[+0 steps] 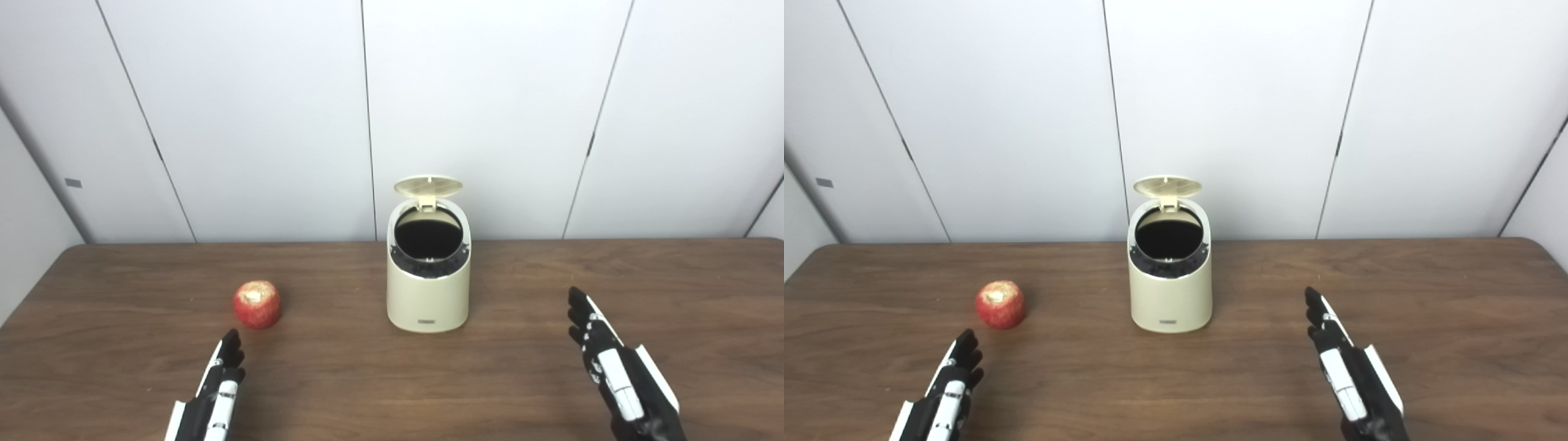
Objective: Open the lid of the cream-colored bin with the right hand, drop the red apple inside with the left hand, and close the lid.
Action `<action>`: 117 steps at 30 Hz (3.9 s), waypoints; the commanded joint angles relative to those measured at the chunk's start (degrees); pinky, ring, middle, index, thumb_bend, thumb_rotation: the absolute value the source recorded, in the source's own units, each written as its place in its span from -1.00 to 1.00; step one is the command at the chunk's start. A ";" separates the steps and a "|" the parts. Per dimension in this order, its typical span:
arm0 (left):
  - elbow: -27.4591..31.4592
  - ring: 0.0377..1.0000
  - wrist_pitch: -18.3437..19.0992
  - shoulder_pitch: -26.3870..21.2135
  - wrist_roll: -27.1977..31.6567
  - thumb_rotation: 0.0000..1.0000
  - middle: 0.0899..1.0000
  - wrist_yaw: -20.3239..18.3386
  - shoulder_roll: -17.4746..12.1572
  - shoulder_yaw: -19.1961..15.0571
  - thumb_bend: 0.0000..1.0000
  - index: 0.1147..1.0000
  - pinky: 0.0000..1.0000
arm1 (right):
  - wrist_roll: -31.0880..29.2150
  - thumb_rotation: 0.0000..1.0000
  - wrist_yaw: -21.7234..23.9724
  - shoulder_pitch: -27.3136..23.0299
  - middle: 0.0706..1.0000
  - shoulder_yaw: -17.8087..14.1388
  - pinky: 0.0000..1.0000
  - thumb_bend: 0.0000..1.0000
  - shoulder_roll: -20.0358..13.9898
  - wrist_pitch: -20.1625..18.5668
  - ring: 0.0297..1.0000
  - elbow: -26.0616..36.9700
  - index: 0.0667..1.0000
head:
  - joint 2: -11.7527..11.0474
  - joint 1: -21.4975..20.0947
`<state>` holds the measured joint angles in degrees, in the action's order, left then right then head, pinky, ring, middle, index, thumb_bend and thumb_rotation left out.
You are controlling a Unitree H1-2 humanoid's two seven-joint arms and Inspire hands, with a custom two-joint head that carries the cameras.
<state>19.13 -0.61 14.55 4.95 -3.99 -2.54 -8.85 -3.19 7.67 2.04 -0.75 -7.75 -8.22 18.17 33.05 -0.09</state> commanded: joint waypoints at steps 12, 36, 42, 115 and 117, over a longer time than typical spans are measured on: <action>2.46 1.00 -0.46 4.03 2.29 0.58 1.00 -0.80 -1.12 -0.91 -0.51 1.00 1.00 | -3.15 0.92 -0.93 1.85 1.00 -2.04 1.00 0.26 1.57 7.49 1.00 -1.02 0.99 | 1.23 -0.68; 4.28 0.94 2.38 4.33 -4.79 0.40 0.94 1.86 0.82 0.22 0.02 0.98 0.99 | -7.41 0.92 0.68 2.59 1.00 -5.35 1.00 0.32 -0.23 10.50 1.00 -5.71 1.00 | 1.75 11.56; 3.50 0.93 1.32 4.36 -6.97 0.19 0.94 2.46 0.60 1.57 0.19 0.99 0.90 | -10.12 0.91 2.21 2.00 1.00 -6.02 1.00 0.24 -2.13 10.51 1.00 -6.85 1.00 | 0.68 16.82; -21.79 0.91 26.24 -36.74 -48.67 -0.15 0.83 -1.22 -21.82 13.85 1.00 0.84 0.91 | -6.15 1.00 -1.08 2.02 1.00 -2.48 1.00 0.01 0.68 -1.21 1.00 1.73 1.00 | -0.13 11.76; -22.39 0.88 26.12 -37.14 -48.14 -0.18 0.81 -1.09 -21.78 13.89 1.00 0.82 0.89 | -5.33 1.00 -1.45 2.03 1.00 -2.34 1.00 0.02 1.06 -1.42 1.00 1.76 1.00 | -0.08 11.60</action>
<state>-3.89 25.84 -19.78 -42.61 -6.68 -22.82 5.38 -8.81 6.76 4.99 -3.13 -6.90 -12.43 19.16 32.96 11.43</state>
